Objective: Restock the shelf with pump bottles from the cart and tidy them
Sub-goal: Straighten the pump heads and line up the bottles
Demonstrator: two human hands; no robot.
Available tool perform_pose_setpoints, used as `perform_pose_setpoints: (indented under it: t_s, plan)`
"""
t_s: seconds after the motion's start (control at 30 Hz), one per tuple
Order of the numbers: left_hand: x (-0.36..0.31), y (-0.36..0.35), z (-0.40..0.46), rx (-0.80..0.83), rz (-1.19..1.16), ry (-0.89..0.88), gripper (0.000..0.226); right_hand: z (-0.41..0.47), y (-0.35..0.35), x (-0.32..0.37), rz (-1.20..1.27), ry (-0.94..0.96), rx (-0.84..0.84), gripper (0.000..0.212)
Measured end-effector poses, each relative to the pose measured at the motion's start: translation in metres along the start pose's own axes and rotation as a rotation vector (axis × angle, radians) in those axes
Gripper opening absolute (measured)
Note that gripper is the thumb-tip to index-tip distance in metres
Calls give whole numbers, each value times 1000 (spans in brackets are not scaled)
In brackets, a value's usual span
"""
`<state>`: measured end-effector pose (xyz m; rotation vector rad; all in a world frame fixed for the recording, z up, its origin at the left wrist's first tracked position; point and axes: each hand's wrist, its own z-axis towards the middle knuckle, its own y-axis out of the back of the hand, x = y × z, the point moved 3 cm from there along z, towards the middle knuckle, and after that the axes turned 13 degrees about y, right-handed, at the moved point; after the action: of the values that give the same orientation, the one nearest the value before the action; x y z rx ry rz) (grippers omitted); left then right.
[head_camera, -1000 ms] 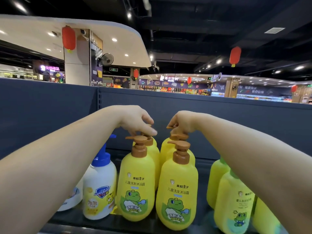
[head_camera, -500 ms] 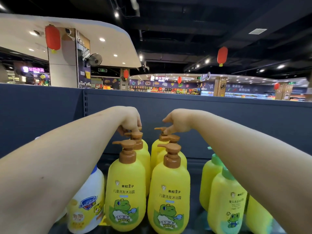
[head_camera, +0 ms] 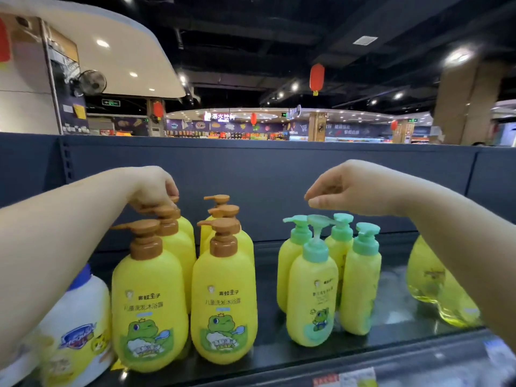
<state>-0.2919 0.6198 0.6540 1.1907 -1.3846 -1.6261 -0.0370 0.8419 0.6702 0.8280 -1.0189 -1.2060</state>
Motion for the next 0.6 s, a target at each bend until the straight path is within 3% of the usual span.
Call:
perform_pose_setpoints:
  t_s: [0.1, 0.13, 0.2, 0.27, 0.33, 0.4, 0.5, 0.6]
  plan:
    - [2, 2, -10, 83, 42, 50, 58, -16, -2, -6, 17, -51, -7, 31]
    - [-1, 6, -14, 46, 70, 57, 65, -24, -2, -7, 40, -68, -70, 38]
    - [-14, 21, -30, -166, 21, -8, 68, -51, -7, -5, 147, -102, -305, 41]
    - [-36, 39, -66, -389, -276, -140, 58, -87, -37, -5, 240, -149, -479, 36]
    - [-65, 46, -111, -469, -508, -351, 46, -114, -95, -1, 296, -261, -378, 49]
    - [-103, 31, -152, -323, -487, -560, 41, -124, -153, 2, 352, -368, -236, 74]
    - [-153, -12, -173, -114, -264, -651, 52, -121, -188, 1, 361, -441, -329, 89]
    - [-179, -43, -162, -177, -96, -643, 53, -114, -193, -6, 321, -441, -349, 88]
